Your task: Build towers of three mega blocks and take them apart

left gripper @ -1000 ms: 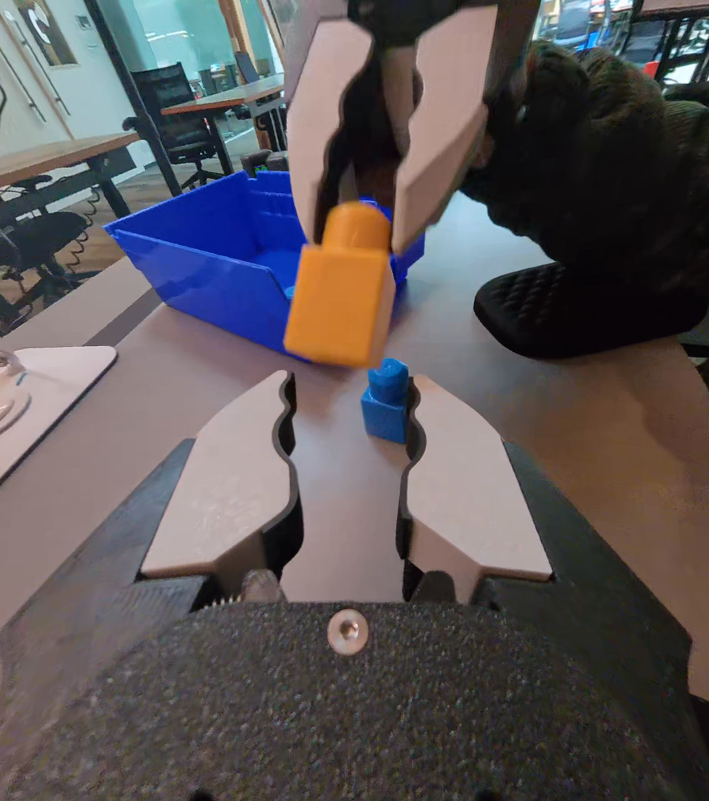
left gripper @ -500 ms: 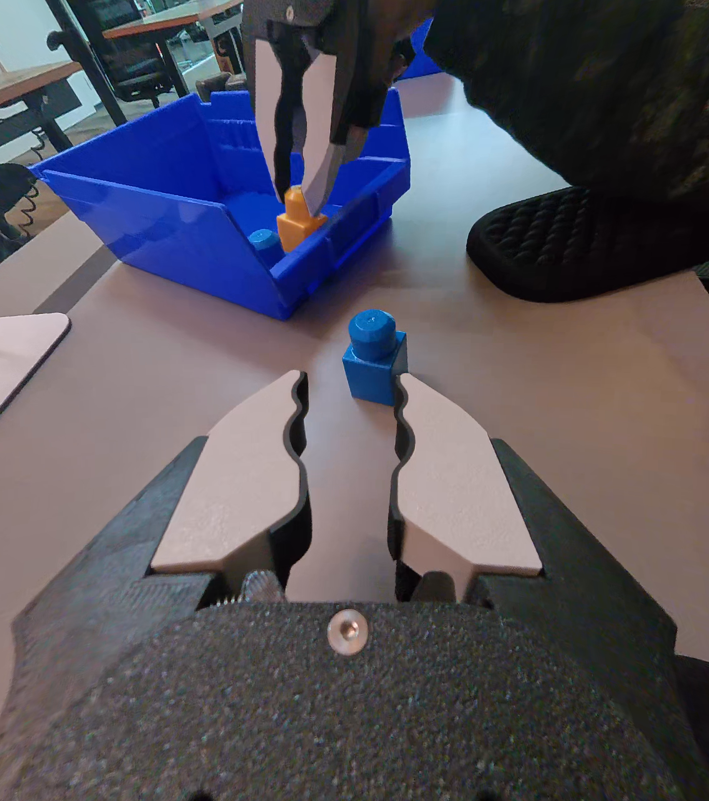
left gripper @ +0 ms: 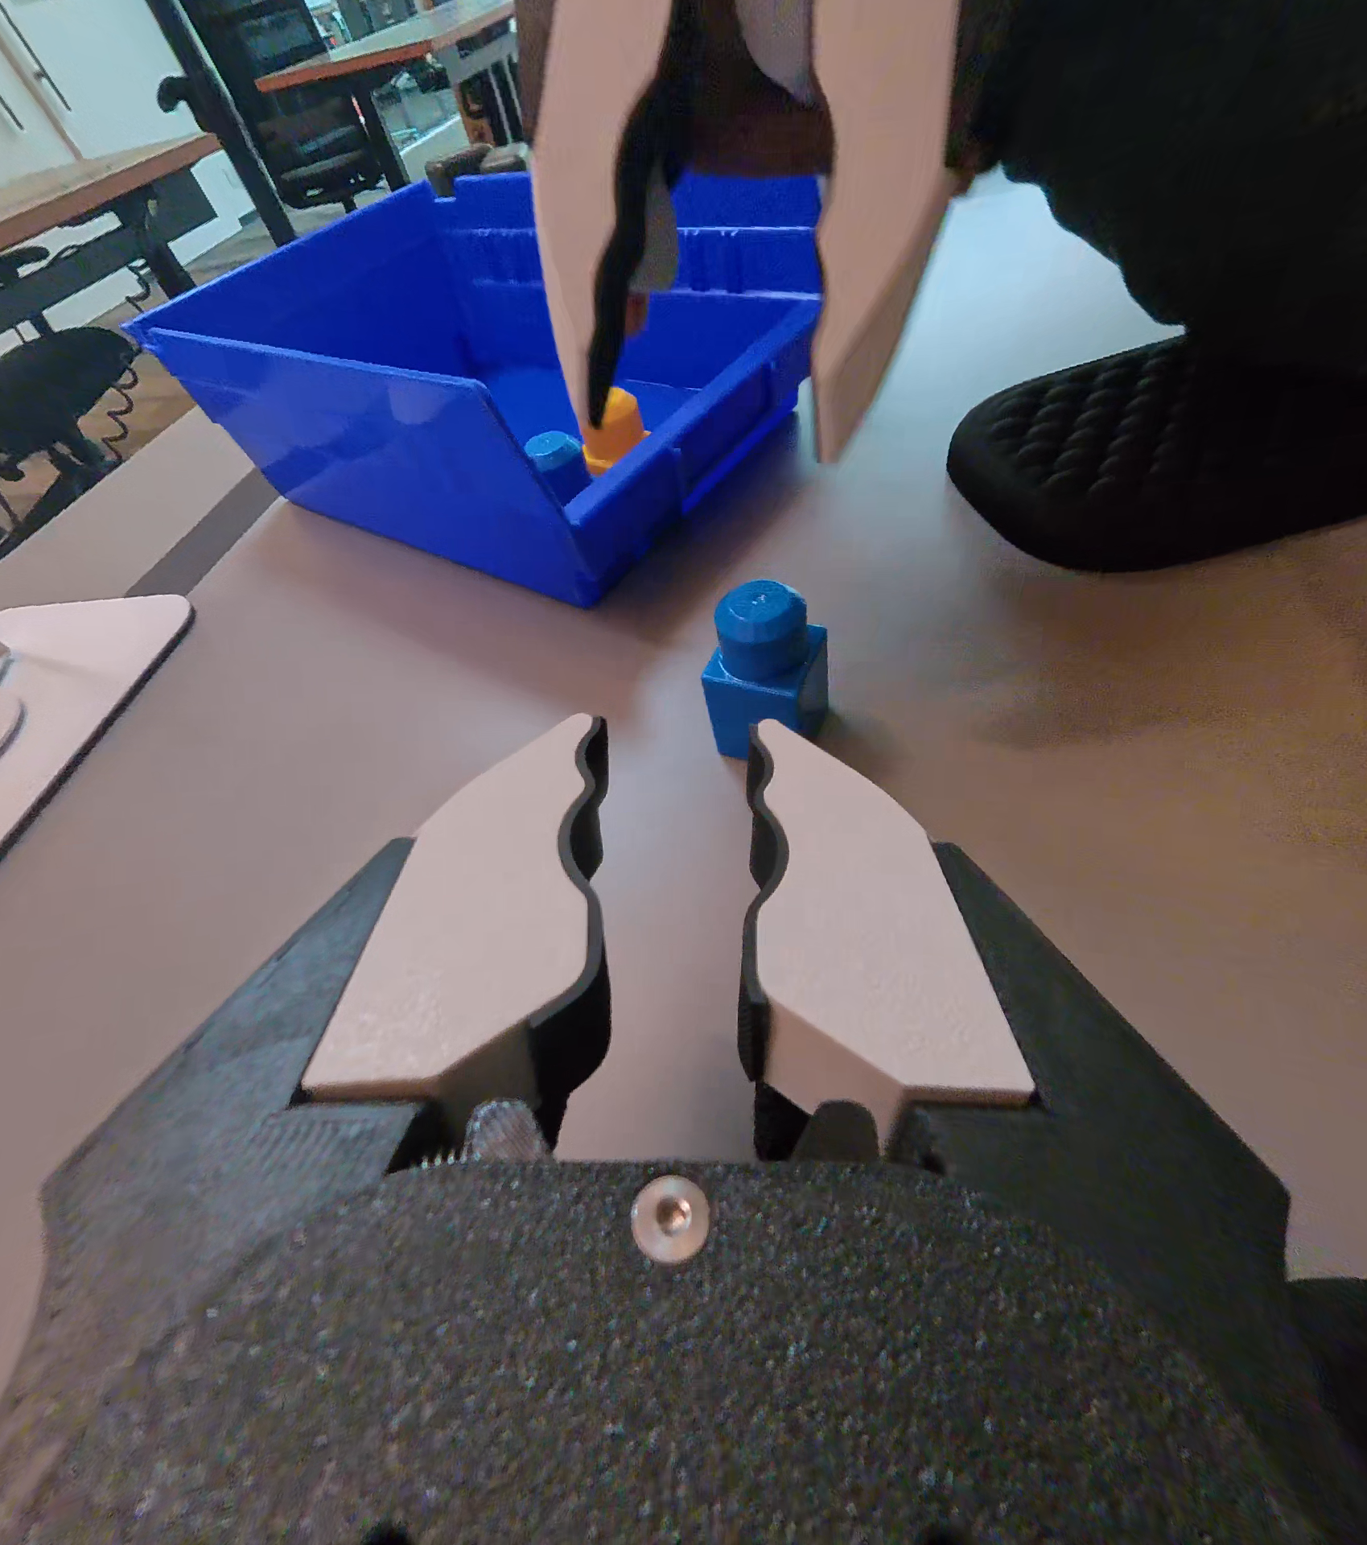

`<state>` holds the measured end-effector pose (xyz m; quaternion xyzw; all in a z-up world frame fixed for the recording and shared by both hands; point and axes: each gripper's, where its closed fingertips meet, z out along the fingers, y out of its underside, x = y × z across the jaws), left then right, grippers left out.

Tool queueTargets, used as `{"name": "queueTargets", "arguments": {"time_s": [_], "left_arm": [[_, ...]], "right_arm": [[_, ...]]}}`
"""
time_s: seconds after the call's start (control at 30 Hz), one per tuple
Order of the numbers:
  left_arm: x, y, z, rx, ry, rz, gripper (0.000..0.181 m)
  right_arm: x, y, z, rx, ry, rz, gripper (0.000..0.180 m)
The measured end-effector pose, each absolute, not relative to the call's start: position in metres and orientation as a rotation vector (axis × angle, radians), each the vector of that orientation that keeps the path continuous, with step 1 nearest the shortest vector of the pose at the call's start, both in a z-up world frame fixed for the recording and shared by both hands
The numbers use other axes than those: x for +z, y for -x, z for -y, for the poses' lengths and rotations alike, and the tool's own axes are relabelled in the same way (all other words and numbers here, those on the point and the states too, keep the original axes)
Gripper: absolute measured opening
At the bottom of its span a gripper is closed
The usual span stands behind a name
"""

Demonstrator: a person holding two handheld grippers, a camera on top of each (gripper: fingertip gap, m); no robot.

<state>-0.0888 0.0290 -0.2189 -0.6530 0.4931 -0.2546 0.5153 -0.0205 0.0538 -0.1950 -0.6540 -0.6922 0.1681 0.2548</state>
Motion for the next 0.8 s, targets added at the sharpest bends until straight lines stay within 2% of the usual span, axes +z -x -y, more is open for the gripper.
{"name": "queueTargets", "arguments": {"time_s": [0.07, 0.1, 0.13, 0.17, 0.23, 0.33, 0.53, 0.67, 0.8], "left_arm": [[-0.215, 0.092, -0.032, -0.603, 1.562, -1.159, 0.031], [-0.212, 0.093, -0.032, -0.607, 1.553, -1.147, 0.031], [-0.21, 0.093, -0.032, -0.611, 1.545, -1.138, 0.031], [-0.208, 0.094, -0.032, -0.613, 1.538, -1.133, 0.031], [-0.205, 0.094, -0.032, -0.607, 1.525, -1.13, 0.031], [-0.203, 0.095, -0.034, -0.598, 1.518, -1.114, 0.029], [-0.214, 0.099, -0.04, -0.559, 1.556, -1.122, 0.022], [-0.22, 0.101, -0.043, -0.534, 1.575, -1.133, 0.02], [-0.224, 0.102, -0.044, -0.538, 1.588, -1.139, 0.019]], "right_arm": [[-0.226, 0.036, -0.036, 0.429, 1.805, 2.023, 0.067], [-0.243, 0.039, -0.032, 0.406, 1.838, 2.082, 0.063], [-0.258, 0.04, -0.029, 0.386, 1.874, 2.132, 0.044], [-0.267, 0.041, -0.028, 0.385, 1.895, 2.157, 0.034], [-0.255, 0.051, -0.024, 0.498, 1.843, 2.124, 0.034], [-0.2, 0.063, -0.026, 0.678, 1.654, 1.941, 0.034], [-0.12, -0.002, -0.122, 0.31, 1.682, 1.367, 0.034], [-0.131, -0.077, -0.173, -0.043, 1.9, 1.151, 0.034], [-0.182, -0.108, -0.17, -0.141, 2.159, 1.268, 0.034]]}}
